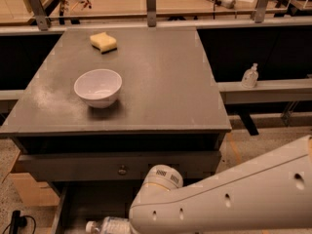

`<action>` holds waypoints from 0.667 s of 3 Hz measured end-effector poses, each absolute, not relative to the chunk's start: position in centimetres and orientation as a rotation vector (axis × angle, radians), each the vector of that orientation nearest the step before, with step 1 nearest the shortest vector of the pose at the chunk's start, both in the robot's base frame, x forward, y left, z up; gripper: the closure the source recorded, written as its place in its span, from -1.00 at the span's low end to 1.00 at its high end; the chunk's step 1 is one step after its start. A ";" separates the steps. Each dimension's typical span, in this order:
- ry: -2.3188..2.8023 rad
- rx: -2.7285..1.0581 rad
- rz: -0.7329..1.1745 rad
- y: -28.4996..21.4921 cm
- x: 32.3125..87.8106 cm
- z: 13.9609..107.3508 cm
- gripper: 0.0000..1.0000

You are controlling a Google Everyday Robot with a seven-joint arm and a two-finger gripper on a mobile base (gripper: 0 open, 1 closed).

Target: Place blue plastic bottle into middle drawer

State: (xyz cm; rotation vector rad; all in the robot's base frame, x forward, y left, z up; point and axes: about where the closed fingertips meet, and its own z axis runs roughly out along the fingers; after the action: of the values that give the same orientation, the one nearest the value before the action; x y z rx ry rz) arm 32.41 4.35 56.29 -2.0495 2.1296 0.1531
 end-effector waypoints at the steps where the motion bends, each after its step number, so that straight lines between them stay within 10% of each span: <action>1: 2.098 -2.032 0.065 4.2 34.9 54.8 1.00; 2: 2.138 -1.976 0.015 2.9 36.7 52.9 0.62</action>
Offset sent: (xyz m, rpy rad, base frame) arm 0.0718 -0.0092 -0.1165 -0.0290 -0.1671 -0.4952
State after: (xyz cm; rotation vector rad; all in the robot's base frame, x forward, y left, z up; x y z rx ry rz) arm 36.69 2.94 52.90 -1.9761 2.1376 0.0149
